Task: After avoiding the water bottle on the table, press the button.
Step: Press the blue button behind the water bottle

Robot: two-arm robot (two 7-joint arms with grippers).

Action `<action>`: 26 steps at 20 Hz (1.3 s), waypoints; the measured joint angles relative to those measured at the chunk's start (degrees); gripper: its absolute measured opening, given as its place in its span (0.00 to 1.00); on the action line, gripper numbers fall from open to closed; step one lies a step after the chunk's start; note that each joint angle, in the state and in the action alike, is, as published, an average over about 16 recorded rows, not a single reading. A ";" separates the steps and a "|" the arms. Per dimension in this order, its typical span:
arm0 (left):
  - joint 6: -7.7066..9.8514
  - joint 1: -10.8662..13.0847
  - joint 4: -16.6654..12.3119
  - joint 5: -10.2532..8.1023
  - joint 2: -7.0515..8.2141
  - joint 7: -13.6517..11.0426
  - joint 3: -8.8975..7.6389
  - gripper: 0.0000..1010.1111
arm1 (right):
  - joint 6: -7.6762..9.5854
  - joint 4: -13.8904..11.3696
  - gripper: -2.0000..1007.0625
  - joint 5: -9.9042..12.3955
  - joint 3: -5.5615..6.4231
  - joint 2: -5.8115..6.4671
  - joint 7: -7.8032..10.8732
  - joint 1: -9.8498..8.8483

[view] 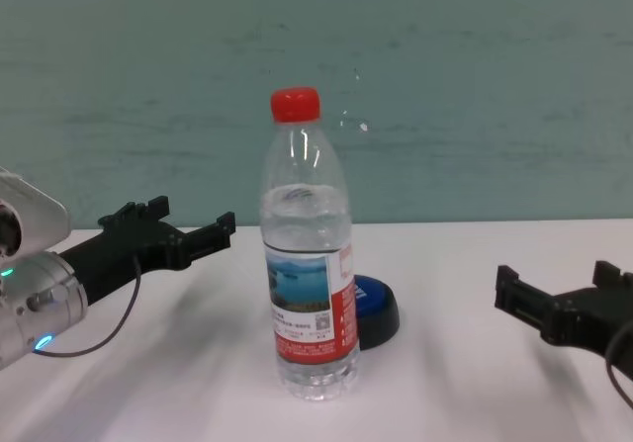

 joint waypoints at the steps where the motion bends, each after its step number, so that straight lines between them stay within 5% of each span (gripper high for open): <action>1: -0.02 -0.14 0.17 0.15 -0.10 0.04 0.13 0.99 | 0.00 0.00 1.00 0.00 0.00 0.00 0.00 0.00; 26: 2.29 2.66 -3.84 -0.45 0.02 -1.94 3.13 0.99 | 0.00 0.00 1.00 0.00 0.00 0.00 0.00 0.00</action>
